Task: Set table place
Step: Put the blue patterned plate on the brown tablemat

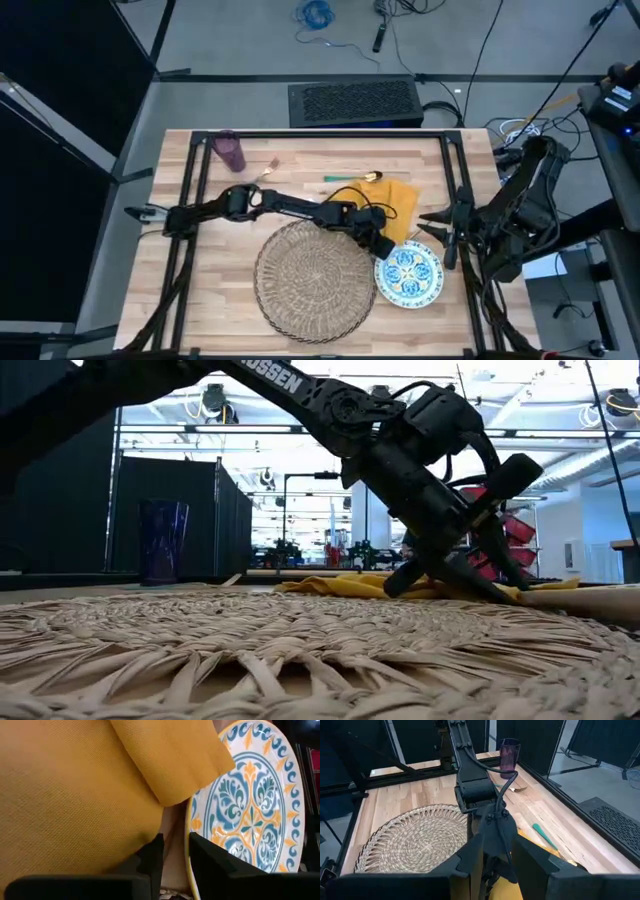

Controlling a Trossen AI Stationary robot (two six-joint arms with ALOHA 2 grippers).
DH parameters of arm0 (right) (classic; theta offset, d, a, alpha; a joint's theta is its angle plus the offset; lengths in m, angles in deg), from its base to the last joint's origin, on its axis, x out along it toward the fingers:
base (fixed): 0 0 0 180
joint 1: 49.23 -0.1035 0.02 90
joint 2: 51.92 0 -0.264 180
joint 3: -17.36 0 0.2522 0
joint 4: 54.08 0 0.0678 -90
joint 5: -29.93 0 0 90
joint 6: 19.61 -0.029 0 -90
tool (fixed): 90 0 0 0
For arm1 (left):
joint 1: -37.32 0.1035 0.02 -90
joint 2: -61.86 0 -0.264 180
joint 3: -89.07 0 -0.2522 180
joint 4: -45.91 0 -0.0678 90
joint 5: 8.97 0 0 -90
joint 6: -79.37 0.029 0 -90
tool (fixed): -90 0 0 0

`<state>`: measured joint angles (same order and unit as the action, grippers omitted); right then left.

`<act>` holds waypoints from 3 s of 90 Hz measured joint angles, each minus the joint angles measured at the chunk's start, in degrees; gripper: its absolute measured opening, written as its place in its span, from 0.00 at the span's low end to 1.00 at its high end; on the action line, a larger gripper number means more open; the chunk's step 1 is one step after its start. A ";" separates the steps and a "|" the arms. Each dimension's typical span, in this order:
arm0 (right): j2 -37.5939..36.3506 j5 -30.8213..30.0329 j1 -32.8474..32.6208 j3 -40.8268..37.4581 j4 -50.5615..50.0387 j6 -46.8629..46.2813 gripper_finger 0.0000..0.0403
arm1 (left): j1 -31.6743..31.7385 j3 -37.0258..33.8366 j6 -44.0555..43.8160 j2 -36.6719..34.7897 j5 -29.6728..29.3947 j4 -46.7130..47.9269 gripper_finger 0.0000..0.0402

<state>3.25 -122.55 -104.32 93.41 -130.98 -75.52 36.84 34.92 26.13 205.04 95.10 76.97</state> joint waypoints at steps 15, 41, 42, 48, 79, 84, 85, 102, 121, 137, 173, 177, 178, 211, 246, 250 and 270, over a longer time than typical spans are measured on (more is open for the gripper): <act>0.01 3.43 -0.02 0.00 0.15 -0.94 0.21 | 0.64 0.00 -0.08 -0.02 0.50 0.18 0.19; 1.84 16.90 -0.05 0.00 0.11 -8.51 0.21 | 2.08 -0.02 0.05 -0.07 0.41 1.25 0.19; 2.18 17.32 -0.09 0.00 0.11 -8.96 0.21 | 2.11 -0.02 0.10 -0.07 0.41 1.25 0.19; 4.27 20.49 -0.13 0.00 0.12 -11.67 0.21 | 2.25 -0.02 1.31 -0.10 0.44 1.26 0.19; 20.04 39.41 -0.15 0.00 1.63 -23.70 0.21 | 2.07 -0.04 3.50 -0.11 0.43 1.25 0.19; 21.96 41.57 -0.13 0.00 3.08 -24.34 0.21 | 2.07 -0.06 4.07 -0.11 0.44 1.25 0.19; 22.30 41.98 -0.14 0.00 3.36 -24.41 0.21 | 2.07 -0.07 4.10 -0.11 0.44 1.25 0.19; 26.23 44.67 -0.13 0.00 8.48 -24.56 0.21 | 2.23 -0.07 4.21 -0.11 0.48 1.25 0.19; 29.69 46.32 -0.13 0.00 11.75 -25.24 0.21 | 2.88 -0.07 4.23 -0.11 0.85 1.27 0.19; 31.94 46.38 -0.13 -0.02 11.51 -25.93 0.21 | 2.74 -0.13 5.21 -0.63 0.60 1.42 0.19; 32.51 46.55 -0.13 -8.00 16.99 -31.37 0.21 | 2.49 -0.20 7.57 -1.42 -0.52 1.49 0.19; 32.51 46.87 -0.13 -8.80 18.66 -31.36 0.21 | 2.49 -0.20 7.78 -1.44 -0.47 1.45 0.19; 32.51 47.03 -0.13 -9.03 19.04 -31.37 0.21 | 2.49 -0.20 7.83 -1.44 -0.44 1.42 0.19; 32.51 48.74 0.02 -13.86 24.65 -32.24 0.21 | 2.60 -0.24 9.26 -2.32 -0.72 1.99 0.19; 32.49 44.89 0.02 -17.77 26.19 -33.11 0.04 | 2.44 -0.22 10.24 -2.36 -0.19 1.92 0.19; 32.49 44.89 0.02 -17.77 26.27 -33.10 0.02 | 2.42 -0.22 10.24 -2.36 -0.15 1.91 0.19; 32.49 46.13 0.02 -17.77 27.08 -33.10 0.00 | 2.38 -0.15 10.24 -2.45 0.66 1.87 0.19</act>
<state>35.74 -76.43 -104.29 75.64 -103.89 -108.62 39.21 34.77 36.37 202.59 95.76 78.85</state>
